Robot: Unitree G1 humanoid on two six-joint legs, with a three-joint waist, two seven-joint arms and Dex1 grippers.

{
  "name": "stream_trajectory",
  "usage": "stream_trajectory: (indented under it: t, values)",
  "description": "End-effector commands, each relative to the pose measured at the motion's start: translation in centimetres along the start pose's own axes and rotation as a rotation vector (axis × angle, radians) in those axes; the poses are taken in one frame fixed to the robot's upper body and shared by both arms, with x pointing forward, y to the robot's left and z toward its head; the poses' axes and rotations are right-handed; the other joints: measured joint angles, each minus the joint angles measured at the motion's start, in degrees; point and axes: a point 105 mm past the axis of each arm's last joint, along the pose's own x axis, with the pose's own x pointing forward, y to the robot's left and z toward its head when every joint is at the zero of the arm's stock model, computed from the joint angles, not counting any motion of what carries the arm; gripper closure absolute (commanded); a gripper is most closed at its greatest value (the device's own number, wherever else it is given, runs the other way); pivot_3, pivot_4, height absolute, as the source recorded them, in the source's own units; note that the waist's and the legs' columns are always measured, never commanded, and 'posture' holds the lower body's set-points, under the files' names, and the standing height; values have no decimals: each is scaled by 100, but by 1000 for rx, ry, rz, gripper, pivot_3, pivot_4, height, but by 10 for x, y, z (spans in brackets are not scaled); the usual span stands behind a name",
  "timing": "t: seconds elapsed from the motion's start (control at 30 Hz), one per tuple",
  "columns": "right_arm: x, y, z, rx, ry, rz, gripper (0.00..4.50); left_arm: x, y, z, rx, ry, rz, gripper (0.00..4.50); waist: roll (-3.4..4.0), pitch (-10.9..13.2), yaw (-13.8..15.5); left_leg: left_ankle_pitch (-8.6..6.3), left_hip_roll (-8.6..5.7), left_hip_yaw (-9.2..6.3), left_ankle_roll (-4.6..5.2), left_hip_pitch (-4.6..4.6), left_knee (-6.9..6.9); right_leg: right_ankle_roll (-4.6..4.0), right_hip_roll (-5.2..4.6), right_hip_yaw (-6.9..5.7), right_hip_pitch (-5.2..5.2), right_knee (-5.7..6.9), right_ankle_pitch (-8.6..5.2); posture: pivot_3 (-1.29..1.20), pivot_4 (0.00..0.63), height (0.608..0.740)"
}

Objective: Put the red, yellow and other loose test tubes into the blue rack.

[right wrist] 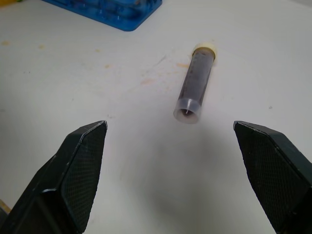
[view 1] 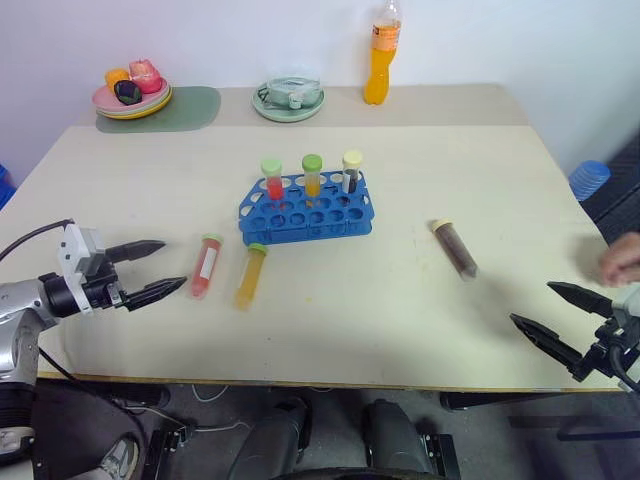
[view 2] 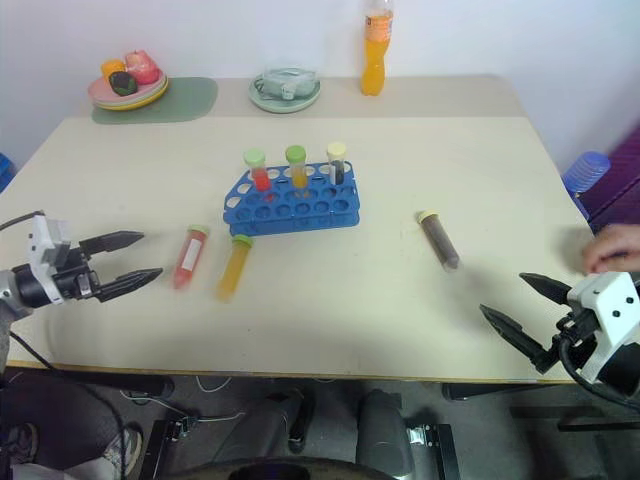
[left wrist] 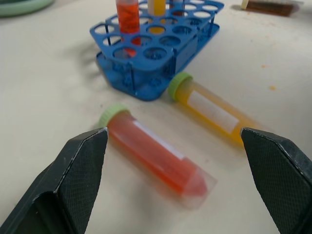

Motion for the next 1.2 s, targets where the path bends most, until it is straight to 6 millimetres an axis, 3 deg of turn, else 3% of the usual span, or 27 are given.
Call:
stream_trajectory:
  t: [0.03,0.83,1.0,1.1,1.2]
  values:
    - [-1,-1,9,-34,-20,-5,207,-7,0,13,35,-6,1,54,0,0,3,0,0,0,1,0,0,0,0,0,0,-1,0,0,150,740]
    - [32,3,43,-43,-115,12,207,17,-17,29,26,-89,-77,54,0,1,113,-8,3,20,5,0,-1,-6,0,16,-3,-10,-3,0,150,740]
    - [50,-11,55,36,-86,-91,207,26,-20,33,54,-116,-89,54,-1,2,101,-8,3,23,8,-2,0,-7,-1,19,-4,-11,-2,0,150,740]
    - [67,-25,59,77,44,-194,207,32,-24,33,65,-116,-121,54,2,4,92,-8,4,30,8,-3,-1,-10,0,27,-10,-9,-2,0,150,740]
    - [85,-27,63,132,135,-159,207,39,-28,35,61,-123,-161,54,2,5,98,-5,7,36,12,-10,-3,-12,1,32,-20,-10,-2,0,150,740]
